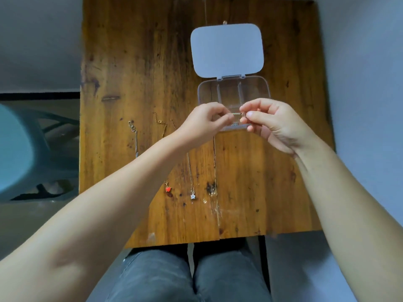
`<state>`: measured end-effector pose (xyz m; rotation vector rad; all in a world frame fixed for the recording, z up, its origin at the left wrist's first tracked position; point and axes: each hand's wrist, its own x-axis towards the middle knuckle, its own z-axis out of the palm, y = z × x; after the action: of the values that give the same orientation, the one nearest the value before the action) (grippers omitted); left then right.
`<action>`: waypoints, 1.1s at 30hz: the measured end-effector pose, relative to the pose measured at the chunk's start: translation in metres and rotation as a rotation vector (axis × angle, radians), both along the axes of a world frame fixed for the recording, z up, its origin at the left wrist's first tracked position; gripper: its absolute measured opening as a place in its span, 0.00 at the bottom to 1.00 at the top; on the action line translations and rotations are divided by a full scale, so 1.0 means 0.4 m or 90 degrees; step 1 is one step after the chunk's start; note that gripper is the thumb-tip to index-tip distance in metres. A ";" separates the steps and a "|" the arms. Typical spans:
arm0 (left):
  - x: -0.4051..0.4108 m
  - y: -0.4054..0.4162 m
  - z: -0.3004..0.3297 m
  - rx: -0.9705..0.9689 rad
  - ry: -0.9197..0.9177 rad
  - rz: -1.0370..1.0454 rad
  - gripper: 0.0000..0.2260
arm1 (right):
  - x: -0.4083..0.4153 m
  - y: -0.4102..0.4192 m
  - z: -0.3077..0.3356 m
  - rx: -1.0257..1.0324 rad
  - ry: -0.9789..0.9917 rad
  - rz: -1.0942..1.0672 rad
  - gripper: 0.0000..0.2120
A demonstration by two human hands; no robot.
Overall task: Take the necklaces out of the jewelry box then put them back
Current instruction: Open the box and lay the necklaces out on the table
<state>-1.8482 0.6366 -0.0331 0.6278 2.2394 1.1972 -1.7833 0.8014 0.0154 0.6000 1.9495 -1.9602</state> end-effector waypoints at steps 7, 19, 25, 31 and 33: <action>-0.010 -0.033 0.028 -0.049 -0.212 -0.119 0.17 | 0.236 -0.015 -0.137 0.066 -0.148 -0.226 0.09; 0.073 0.024 -0.171 -0.285 0.264 -0.305 0.10 | 0.448 -0.247 -0.330 0.660 -0.016 -0.037 0.05; 0.077 -0.002 -0.191 -0.298 0.378 -0.314 0.10 | 0.450 -0.220 -0.327 0.681 0.041 0.078 0.06; 0.071 -0.027 -0.153 -0.186 0.308 -0.099 0.16 | 0.233 -0.099 -0.216 0.638 0.132 -0.005 0.09; 0.053 -0.032 -0.155 -0.182 0.314 -0.011 0.15 | 0.110 -0.056 -0.184 0.645 0.152 0.021 0.11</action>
<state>-1.8270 0.6237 -0.0949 0.8963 2.7344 0.7421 -1.7394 0.7791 -0.0583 0.5408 3.0272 -0.9167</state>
